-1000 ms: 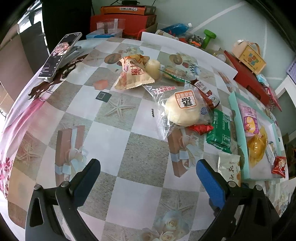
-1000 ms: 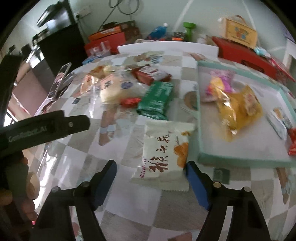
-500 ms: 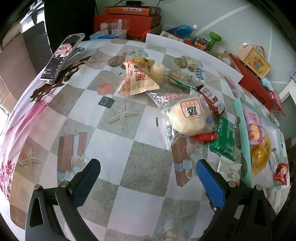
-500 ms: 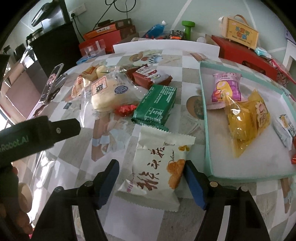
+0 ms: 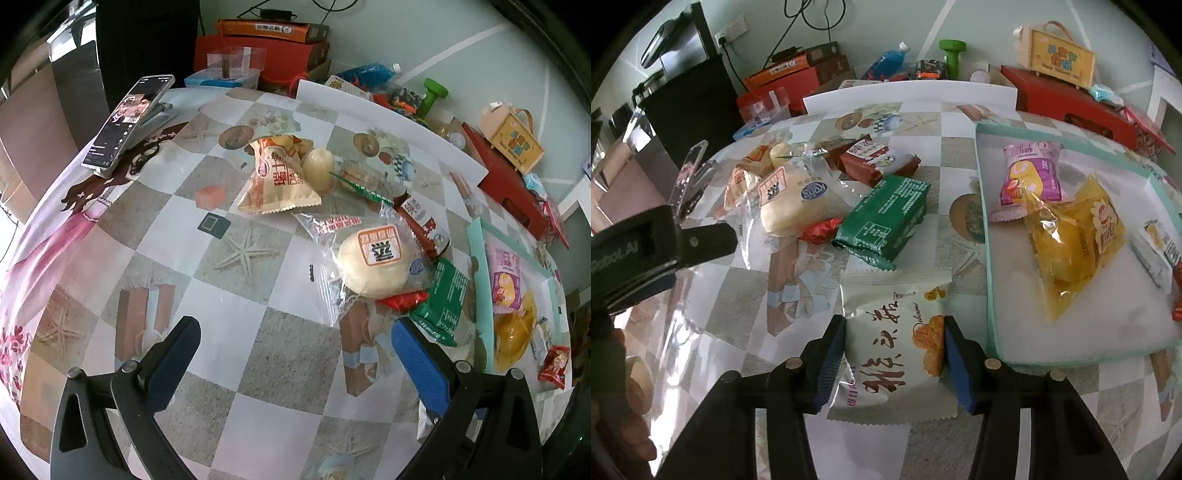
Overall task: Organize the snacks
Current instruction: 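Carry the white cookie bag over the tray with the right gripper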
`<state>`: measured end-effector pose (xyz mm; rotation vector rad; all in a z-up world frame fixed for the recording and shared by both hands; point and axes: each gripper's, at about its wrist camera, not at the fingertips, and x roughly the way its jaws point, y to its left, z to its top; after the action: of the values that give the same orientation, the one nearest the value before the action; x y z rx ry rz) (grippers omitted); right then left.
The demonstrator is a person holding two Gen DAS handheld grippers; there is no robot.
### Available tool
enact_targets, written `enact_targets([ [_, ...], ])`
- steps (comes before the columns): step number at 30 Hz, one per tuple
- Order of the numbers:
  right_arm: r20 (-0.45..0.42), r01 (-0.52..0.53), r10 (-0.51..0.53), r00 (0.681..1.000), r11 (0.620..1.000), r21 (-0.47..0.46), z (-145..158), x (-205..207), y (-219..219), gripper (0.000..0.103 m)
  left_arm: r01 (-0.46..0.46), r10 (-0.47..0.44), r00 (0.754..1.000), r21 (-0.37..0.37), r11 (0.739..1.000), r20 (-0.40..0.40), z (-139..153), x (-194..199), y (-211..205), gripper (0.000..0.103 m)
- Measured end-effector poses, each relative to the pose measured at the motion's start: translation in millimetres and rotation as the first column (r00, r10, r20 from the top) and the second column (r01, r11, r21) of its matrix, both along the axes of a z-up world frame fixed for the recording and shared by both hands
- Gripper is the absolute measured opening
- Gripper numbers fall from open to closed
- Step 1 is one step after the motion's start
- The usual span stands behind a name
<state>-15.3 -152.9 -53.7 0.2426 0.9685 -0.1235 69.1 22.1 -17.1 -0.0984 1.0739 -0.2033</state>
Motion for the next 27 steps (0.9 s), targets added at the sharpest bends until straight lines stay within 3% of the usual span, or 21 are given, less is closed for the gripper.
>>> enact_targets([
  [10,0.108,0.009,-0.009,0.994,1.000,0.002,38,-12,-5,0.054,-0.025,0.027,0.999,-0.079,0.997,0.032,12,8,0,0.103],
  [18,0.136,0.086,-0.083,0.987,0.996,-0.014,55,3,-37,0.054,0.031,-0.024,0.998,-0.149,0.988,0.055,17,23,-23,0.103],
  [27,0.182,0.159,-0.150,0.972,0.987,-0.036,75,24,-73,0.054,0.053,-0.048,0.998,-0.156,0.986,0.036,8,42,-45,0.103],
])
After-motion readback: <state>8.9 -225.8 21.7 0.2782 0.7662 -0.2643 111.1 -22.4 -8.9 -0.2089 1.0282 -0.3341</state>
